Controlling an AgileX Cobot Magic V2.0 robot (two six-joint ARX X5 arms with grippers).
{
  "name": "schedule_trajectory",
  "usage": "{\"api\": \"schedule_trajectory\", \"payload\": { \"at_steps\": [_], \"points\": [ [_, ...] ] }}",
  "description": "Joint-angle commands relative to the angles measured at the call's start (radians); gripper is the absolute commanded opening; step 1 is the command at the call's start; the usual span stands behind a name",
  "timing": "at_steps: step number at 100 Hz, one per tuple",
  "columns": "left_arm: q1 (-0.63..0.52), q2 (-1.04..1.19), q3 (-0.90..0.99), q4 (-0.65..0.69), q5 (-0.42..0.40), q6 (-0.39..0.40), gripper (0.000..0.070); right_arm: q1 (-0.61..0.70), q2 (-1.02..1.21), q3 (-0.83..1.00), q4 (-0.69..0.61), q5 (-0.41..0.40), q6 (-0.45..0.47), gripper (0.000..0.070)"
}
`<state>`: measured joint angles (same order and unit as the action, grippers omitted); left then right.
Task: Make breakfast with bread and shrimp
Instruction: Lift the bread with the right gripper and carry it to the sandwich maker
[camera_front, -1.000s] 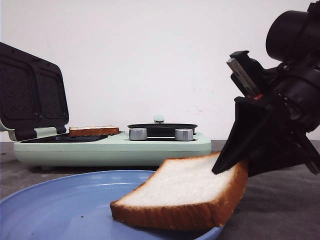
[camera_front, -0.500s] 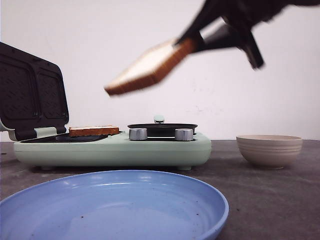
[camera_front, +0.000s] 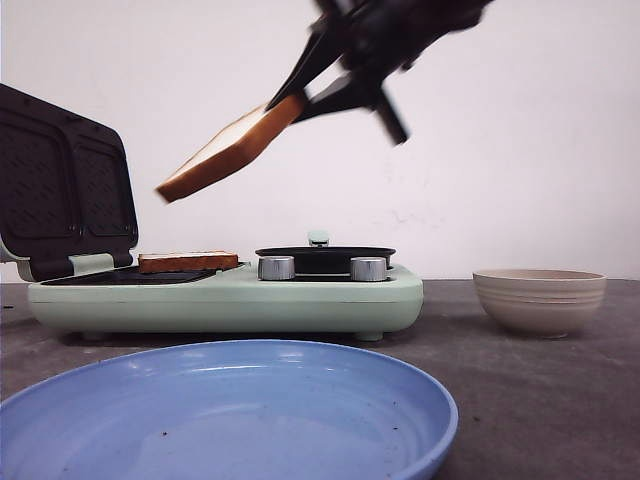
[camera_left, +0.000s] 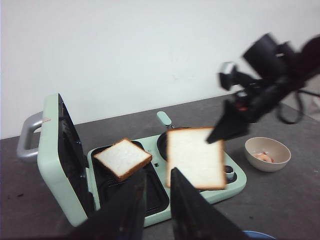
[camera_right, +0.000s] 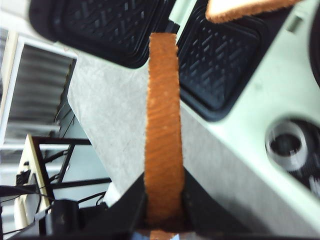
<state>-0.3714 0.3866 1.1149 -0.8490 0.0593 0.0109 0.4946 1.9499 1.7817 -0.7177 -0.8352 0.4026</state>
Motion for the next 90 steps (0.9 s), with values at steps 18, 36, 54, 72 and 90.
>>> {"api": "schedule_trajectory", "payload": {
  "at_steps": [18,36,54,72,90],
  "points": [
    [-0.01,0.0,0.008,0.003,0.005,-0.005,0.0016,0.036,0.224,0.225,0.0,-0.093,0.026,0.0],
    [-0.01,0.0,0.008,0.001,0.005,-0.005,0.0016,0.055,0.336,0.328,0.01,-0.135,0.071,0.0],
    [-0.012,0.0,0.008,-0.008,0.005,-0.005,0.0016,0.079,0.38,0.353,0.079,-0.167,0.121,0.0],
    [-0.024,0.0,0.008,-0.012,0.005,-0.004,0.0016,0.092,0.397,0.353,0.169,-0.191,0.178,0.0],
    [-0.032,0.0,0.008,-0.019,0.005,-0.004,0.0016,0.098,0.413,0.353,0.209,-0.192,0.192,0.0]
  ]
}}
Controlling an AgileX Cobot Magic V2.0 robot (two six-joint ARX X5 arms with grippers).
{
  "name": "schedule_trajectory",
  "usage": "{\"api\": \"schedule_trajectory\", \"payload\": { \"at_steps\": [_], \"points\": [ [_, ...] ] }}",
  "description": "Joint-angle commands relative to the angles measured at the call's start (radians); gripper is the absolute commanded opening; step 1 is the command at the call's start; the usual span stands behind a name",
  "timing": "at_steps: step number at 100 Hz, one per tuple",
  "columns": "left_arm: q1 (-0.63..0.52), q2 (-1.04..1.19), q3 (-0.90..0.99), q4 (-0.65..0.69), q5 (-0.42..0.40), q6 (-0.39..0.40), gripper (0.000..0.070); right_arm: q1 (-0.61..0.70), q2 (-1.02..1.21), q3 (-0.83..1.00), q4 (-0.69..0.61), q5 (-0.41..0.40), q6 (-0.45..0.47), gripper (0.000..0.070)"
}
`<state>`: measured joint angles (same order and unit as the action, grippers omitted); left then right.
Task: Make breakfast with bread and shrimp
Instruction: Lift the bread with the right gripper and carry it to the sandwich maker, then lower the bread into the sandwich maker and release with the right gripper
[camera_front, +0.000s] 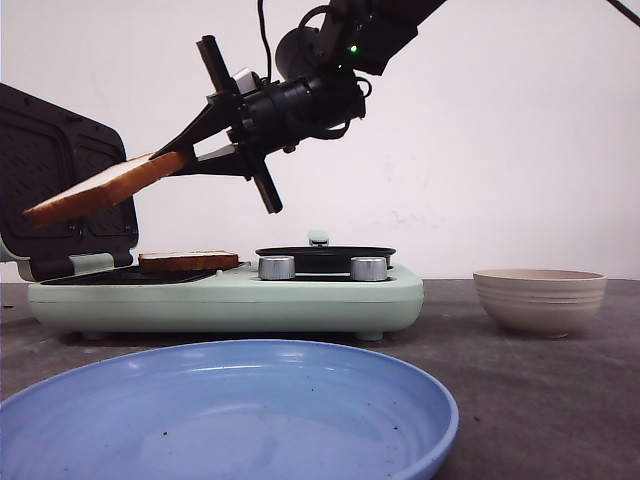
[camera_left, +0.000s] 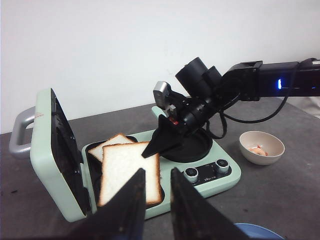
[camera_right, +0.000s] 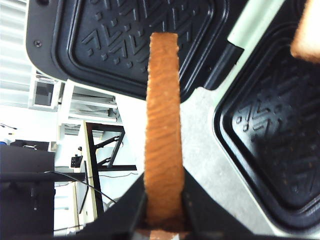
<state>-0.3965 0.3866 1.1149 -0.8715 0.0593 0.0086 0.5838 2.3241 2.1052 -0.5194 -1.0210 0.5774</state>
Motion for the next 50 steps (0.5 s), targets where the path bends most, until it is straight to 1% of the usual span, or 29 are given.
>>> {"api": "schedule_trajectory", "payload": {
  "at_steps": [1,24,41,50],
  "points": [
    [-0.007,0.0,0.008,0.003,0.005,-0.002,0.0016,0.008,0.039,0.03,0.011,-0.006,0.016,0.0],
    [-0.011,0.0,0.008,0.0,0.005,-0.002,0.0016,0.008,0.069,0.03,0.017,0.005,0.014,0.0],
    [-0.011,0.0,0.008,-0.004,0.005,-0.002,0.0016,-0.002,0.071,0.03,0.018,0.035,0.009,0.0],
    [-0.011,0.0,0.008,-0.003,0.005,-0.002,0.0016,-0.01,0.071,0.03,0.018,0.035,0.007,0.0]
  ]
}}
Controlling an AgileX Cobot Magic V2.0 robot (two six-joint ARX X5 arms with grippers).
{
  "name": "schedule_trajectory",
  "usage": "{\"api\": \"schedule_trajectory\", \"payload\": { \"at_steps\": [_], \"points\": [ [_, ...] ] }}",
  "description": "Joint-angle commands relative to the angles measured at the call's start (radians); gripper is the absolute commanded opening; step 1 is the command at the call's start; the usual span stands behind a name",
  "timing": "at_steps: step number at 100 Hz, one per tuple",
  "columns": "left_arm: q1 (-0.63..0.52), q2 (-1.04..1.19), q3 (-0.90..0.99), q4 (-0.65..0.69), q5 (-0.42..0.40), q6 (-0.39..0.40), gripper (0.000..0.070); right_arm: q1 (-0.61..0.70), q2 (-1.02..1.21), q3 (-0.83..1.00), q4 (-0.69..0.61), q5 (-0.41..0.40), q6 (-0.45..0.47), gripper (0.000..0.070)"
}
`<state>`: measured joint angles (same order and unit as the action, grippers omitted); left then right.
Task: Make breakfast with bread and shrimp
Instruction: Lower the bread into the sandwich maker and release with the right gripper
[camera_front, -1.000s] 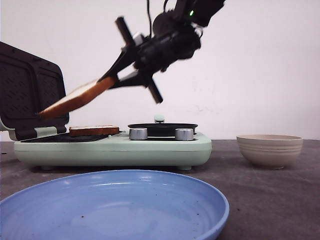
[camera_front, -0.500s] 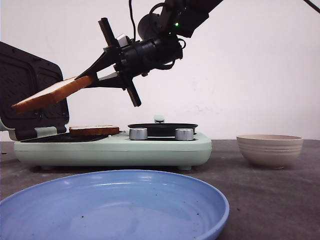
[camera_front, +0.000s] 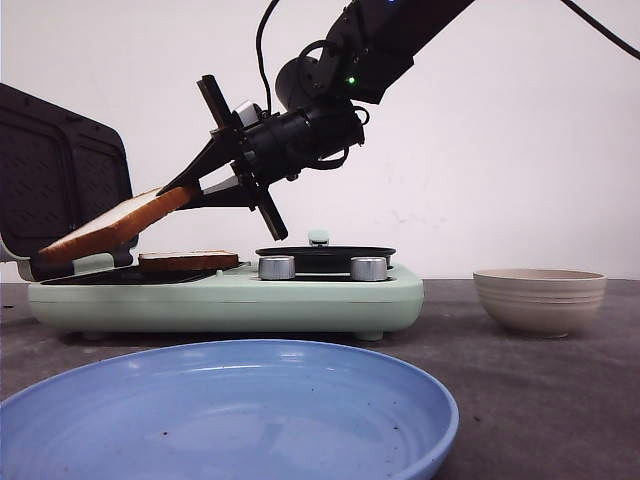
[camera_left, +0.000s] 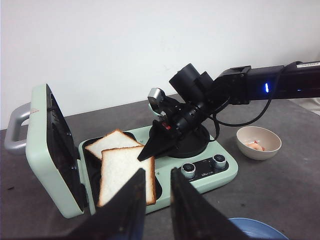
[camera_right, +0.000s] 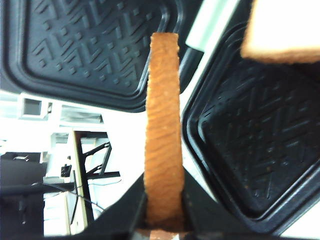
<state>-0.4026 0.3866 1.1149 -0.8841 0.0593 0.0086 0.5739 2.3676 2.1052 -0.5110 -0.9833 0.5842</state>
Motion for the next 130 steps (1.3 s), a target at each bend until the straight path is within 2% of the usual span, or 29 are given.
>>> {"api": "schedule_trajectory", "payload": {
  "at_steps": [1,50,55,63,70,87,91,102,110,118,130],
  "points": [
    [-0.005,0.0,0.008,0.009,0.005,-0.002,0.0016,-0.002,0.028,0.03,0.009,-0.003,0.0,0.0],
    [-0.005,0.0,0.008,0.01,0.004,0.002,0.0016,-0.004,0.028,0.03,0.013,0.018,-0.024,0.0007],
    [-0.005,0.0,0.008,0.01,0.004,0.002,0.0016,-0.004,0.028,0.03,0.016,0.027,-0.027,0.0043],
    [-0.005,0.0,0.008,0.01,0.004,0.002,0.0016,-0.005,0.028,0.03,0.021,0.043,-0.028,0.0151],
    [-0.005,0.0,0.008,0.01,0.004,0.002,0.0016,-0.005,0.028,0.03,0.028,0.048,-0.051,0.0212],
    [-0.005,0.0,0.008,0.01,0.004,0.002,0.0016,-0.005,0.028,0.03,0.032,0.089,-0.053,0.0509],
    [-0.005,0.0,0.008,0.01,0.004,0.002,0.0016,-0.005,0.028,0.03,0.032,0.108,-0.059,0.0556],
    [-0.005,0.0,0.008,0.011,0.004,0.002,0.0016,-0.005,0.028,0.031,0.047,0.151,-0.108,0.0566],
    [-0.005,0.0,0.008,0.018,0.003,0.002,0.0016,-0.014,0.026,0.05,0.034,0.158,-0.114,0.0612],
    [-0.005,0.0,0.008,0.029,0.0,0.003,0.0016,-0.031,0.026,0.093,-0.005,0.167,-0.126,0.0631],
    [-0.005,0.0,0.008,0.045,0.0,0.003,0.0016,-0.051,0.026,0.193,-0.109,0.219,-0.201,0.0632]
  ]
}}
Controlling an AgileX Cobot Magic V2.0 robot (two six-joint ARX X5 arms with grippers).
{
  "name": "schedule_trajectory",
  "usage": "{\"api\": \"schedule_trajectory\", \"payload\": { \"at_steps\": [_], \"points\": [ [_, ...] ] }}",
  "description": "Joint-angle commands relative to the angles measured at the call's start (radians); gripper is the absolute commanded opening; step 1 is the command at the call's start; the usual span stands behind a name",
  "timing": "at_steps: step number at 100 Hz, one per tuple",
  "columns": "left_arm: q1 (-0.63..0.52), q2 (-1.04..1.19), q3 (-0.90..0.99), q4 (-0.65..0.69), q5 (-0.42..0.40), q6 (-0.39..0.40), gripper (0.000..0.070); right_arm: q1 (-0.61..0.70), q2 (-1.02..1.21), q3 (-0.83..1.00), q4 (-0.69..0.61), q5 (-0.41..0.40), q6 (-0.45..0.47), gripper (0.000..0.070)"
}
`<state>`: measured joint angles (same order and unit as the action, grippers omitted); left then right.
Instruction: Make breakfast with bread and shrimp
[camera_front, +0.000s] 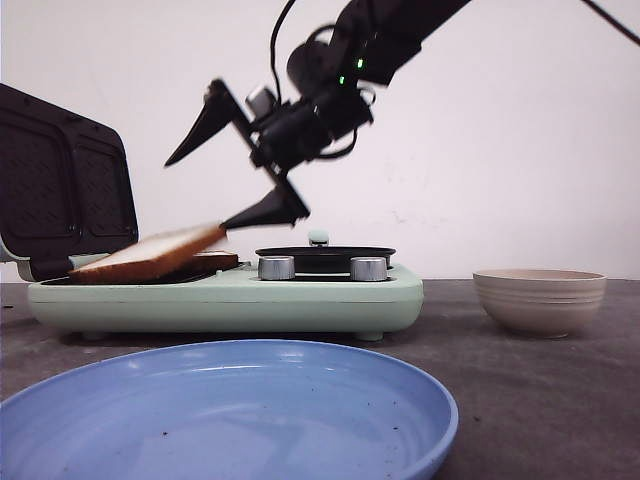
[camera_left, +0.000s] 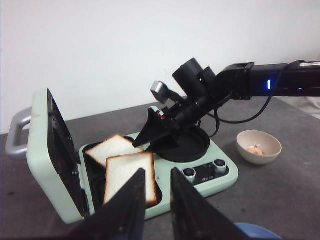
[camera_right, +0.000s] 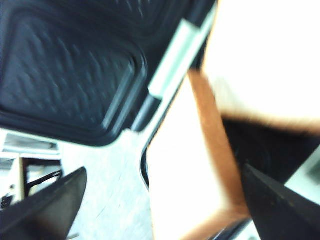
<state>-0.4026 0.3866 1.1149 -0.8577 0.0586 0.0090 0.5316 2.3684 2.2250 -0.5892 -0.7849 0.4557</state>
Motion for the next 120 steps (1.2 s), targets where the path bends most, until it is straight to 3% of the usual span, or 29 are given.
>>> {"api": "schedule_trajectory", "payload": {
  "at_steps": [1,14,18,21,29,30,37,47,60,84,99,108,120],
  "points": [
    [-0.005,0.0,0.008,0.019,0.001,0.003,0.0016,-0.011,0.025,0.088,-0.046,0.028,-0.084,0.0632],
    [-0.005,0.0,0.008,0.021,0.001,0.003,0.0016,-0.02,0.025,0.197,-0.142,0.071,-0.156,0.0628],
    [-0.005,0.0,0.008,0.023,-0.001,0.005,0.0016,-0.021,0.025,0.227,-0.167,0.072,-0.16,0.058],
    [-0.005,0.0,0.008,0.025,-0.008,0.005,0.0016,-0.022,0.025,0.247,-0.187,0.067,-0.17,0.0476],
    [-0.005,0.0,0.008,0.03,-0.039,0.005,0.0016,-0.022,0.022,0.291,-0.244,0.034,-0.225,0.0026],
    [-0.005,0.0,0.008,0.03,-0.043,0.005,0.0016,-0.022,0.021,0.296,-0.25,0.03,-0.235,0.0],
    [-0.005,0.0,0.008,0.031,-0.079,0.005,0.0016,-0.018,0.006,0.326,-0.293,0.038,-0.278,0.0001],
    [-0.005,0.0,0.008,0.031,-0.115,-0.003,0.0016,0.005,-0.038,0.33,-0.338,0.121,-0.351,0.0001],
    [-0.005,0.0,0.008,0.023,-0.122,-0.003,0.0016,0.039,-0.101,0.33,-0.374,0.294,-0.419,0.0001],
    [-0.005,0.0,0.008,-0.021,-0.122,-0.013,0.0016,0.076,-0.264,0.33,-0.393,0.599,-0.432,0.0001],
    [-0.005,0.0,0.008,-0.014,-0.122,-0.019,0.0016,0.076,-0.393,0.33,-0.488,0.637,-0.493,0.0001],
    [-0.005,0.0,0.008,-0.009,-0.122,-0.019,0.0016,0.073,-0.466,0.33,-0.608,0.644,-0.51,0.0001],
    [-0.005,0.0,0.008,-0.01,-0.122,-0.019,0.0016,0.064,-0.563,0.329,-0.77,0.712,-0.515,0.0001]
  ]
}}
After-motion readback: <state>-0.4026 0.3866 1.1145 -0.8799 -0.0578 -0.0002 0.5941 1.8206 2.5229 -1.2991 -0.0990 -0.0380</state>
